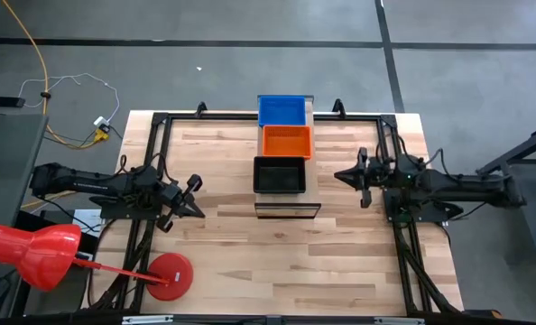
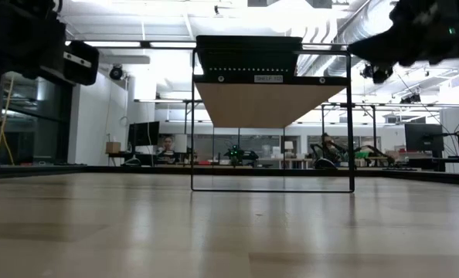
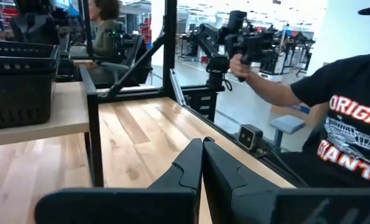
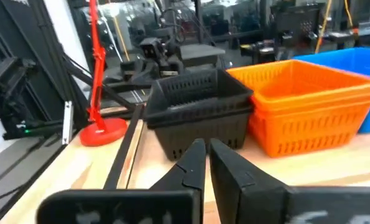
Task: Stack baskets on shelf by color
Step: Return to Home Position
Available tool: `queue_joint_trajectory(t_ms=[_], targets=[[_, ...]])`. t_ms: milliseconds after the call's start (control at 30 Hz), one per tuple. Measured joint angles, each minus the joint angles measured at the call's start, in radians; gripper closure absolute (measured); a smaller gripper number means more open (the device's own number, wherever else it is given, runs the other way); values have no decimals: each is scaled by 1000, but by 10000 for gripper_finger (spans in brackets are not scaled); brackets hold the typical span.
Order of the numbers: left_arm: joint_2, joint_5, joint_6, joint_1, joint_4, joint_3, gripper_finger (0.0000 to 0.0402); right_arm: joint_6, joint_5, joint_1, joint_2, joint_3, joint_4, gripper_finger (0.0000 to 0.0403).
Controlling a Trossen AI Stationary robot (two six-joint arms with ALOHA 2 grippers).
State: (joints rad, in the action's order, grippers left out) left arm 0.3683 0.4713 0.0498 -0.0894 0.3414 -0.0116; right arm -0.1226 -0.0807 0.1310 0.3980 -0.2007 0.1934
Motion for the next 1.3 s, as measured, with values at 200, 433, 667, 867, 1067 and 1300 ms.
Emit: queue_joint_trajectory(t_ms=[200, 433, 667, 867, 1067, 1300], targets=[[0, 18, 0, 5, -2, 0, 401, -5, -12, -10, -67, 110, 85, 399], [0, 15, 0, 4, -2, 0, 401, -11, -39, -11, -181, 190, 89, 402], [0, 15, 0, 4, -3, 0, 401, 71, -44, -75, -244, 191, 26, 402], [0, 15, 0, 4, -3, 0, 401, 71, -40, -95, -248, 191, -19, 402], [-25, 18, 0, 15, -10, 0, 401, 76, -40, -95, -248, 191, -60, 402], [-137, 18, 0, 26, -70, -2, 401, 77, -40, -95, -247, 191, -75, 402]])
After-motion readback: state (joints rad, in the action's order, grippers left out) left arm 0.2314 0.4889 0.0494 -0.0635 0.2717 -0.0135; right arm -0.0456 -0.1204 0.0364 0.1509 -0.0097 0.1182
